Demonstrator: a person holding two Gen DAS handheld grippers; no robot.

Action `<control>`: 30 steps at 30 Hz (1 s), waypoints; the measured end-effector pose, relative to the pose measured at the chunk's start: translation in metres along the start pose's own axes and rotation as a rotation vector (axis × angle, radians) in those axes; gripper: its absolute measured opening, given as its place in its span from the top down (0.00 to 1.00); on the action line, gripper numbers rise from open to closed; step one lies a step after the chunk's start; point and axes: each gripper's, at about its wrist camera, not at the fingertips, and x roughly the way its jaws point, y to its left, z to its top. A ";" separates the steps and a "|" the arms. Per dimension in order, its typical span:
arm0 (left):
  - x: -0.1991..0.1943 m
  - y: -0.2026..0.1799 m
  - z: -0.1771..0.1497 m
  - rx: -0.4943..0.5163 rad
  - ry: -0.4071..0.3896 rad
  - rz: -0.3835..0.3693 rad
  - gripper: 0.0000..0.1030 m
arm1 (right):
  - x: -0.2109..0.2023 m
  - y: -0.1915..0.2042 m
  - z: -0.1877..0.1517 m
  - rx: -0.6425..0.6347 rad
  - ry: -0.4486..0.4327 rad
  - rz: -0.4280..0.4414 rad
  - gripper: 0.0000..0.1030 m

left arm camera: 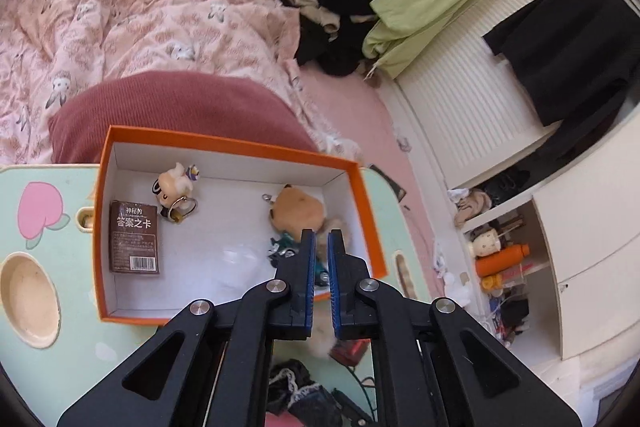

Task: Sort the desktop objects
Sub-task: 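Reach into the box and grasp the clear plastic bag with the left gripper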

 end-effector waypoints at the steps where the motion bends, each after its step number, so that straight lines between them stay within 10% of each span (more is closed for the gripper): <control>1: -0.012 -0.008 -0.004 0.025 -0.026 -0.010 0.93 | 0.000 0.000 0.000 0.000 0.000 0.000 0.00; 3: -0.021 -0.021 -0.011 0.071 -0.031 0.028 0.93 | 0.000 0.000 0.000 0.000 0.000 0.000 0.00; 7: 0.005 -0.013 -0.005 0.078 0.067 0.229 0.38 | 0.000 0.000 0.000 -0.001 0.000 0.000 0.00; 12: 0.061 0.018 0.014 0.081 0.175 0.419 0.39 | 0.000 0.000 0.000 -0.004 0.000 0.003 0.00; 15: 0.097 0.027 0.009 0.176 0.266 0.539 0.78 | 0.000 0.001 0.000 -0.004 0.000 0.004 0.00; 25: 0.084 0.029 0.011 0.105 0.295 0.399 0.66 | 0.000 0.000 -0.001 -0.005 0.000 0.004 0.00; 30: 0.103 0.028 0.006 0.138 0.393 0.466 0.54 | 0.000 0.000 -0.001 -0.006 0.000 0.006 0.00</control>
